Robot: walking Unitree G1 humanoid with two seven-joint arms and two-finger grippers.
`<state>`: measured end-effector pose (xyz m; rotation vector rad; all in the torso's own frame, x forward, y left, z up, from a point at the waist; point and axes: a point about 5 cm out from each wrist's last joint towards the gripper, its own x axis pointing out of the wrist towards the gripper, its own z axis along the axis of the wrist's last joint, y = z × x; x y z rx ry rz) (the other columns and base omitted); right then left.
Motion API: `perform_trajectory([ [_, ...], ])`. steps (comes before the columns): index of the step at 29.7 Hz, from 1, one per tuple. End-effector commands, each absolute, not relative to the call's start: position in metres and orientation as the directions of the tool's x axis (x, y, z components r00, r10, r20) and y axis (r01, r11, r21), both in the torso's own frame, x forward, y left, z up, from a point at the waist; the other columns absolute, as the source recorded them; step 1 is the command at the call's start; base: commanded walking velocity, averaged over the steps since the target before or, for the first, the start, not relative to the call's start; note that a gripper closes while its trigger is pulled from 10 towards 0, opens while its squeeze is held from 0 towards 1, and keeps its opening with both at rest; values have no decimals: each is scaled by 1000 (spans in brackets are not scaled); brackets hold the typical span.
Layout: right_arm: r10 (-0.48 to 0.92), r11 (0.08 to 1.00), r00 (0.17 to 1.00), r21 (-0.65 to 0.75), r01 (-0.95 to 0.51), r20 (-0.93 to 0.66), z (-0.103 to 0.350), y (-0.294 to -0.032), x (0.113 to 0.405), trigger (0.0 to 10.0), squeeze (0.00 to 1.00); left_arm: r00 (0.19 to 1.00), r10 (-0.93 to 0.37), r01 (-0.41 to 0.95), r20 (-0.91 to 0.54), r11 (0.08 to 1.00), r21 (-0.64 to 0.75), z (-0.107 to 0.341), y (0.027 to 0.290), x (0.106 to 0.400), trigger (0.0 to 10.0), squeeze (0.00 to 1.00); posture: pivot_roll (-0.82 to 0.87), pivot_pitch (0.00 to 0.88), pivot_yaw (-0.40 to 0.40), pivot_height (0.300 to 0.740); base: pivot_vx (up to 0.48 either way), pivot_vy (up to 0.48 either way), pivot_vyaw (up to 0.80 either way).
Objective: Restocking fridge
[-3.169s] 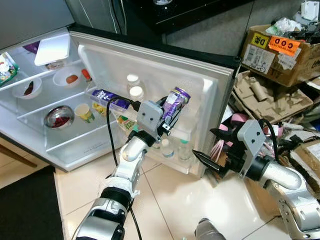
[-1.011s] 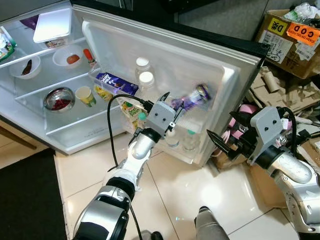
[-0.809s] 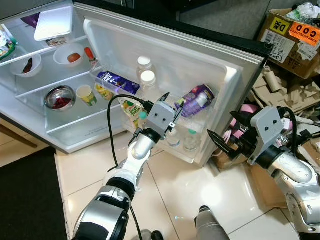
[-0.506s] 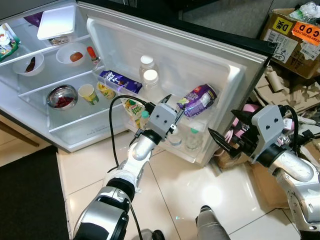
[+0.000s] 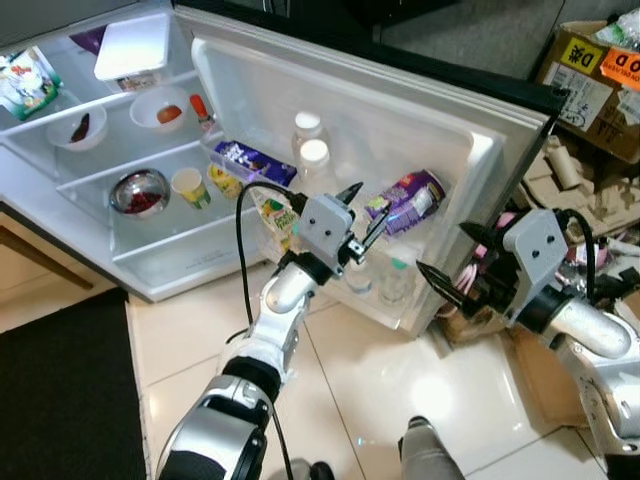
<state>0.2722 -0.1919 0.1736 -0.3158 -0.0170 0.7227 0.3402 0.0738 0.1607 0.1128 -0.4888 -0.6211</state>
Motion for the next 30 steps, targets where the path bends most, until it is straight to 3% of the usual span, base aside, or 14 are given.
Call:
perform_trajectory([
  [1,700,675,708,-237,-699,-95,166,-194,266,10000,0,757,-535,474,375,845,249,148,94,337,10000,0,-296,116,113,740,0,0,0],
  [7,721,663,685,-183,-726,-102,157,-202,265,10000,0,839,-424,365,341,903,225,132,124,332,10000,0,-277,59,107,740,0,0,0],
  [12,688,696,716,-170,-698,-122,144,-209,273,10000,0,900,-318,272,298,944,184,119,144,331,10000,0,-261,21,91,740,0,0,0],
  [16,680,695,708,-140,-705,-192,122,-205,277,10000,0,954,-218,187,205,969,164,96,164,325,10000,0,-246,0,73,740,0,0,0],
  [18,676,696,692,-89,-712,-252,98,-196,278,10000,0,991,-122,114,51,984,140,62,180,311,10000,0,-236,0,60,740,0,0,0],
  [19,676,696,692,-89,-712,-252,98,-196,278,10000,0,991,-122,114,51,984,140,62,180,311,10000,0,-236,0,60,740,0,0,0],
  [23,628,731,711,-74,-679,-317,71,-189,280,10000,0,985,-42,67,-169,987,144,19,195,285,10000,0,-234,0,55,740,0,0,0],
  [24,573,781,742,-45,-623,-348,54,-191,281,10000,0,956,-2,47,-292,988,148,-4,203,266,10000,0,-237,0,57,740,0,0,0],
  [28,476,846,779,-28,-532,-409,33,-197,279,10000,0,909,37,32,-415,987,158,-26,210,244,10000,0,-237,0,56,740,0,0,0],
  [30,328,924,811,-11,-381,-484,6,-209,269,10000,0,830,69,24,-554,987,159,-49,217,216,10000,0,-236,0,54,740,0,0,0],
])
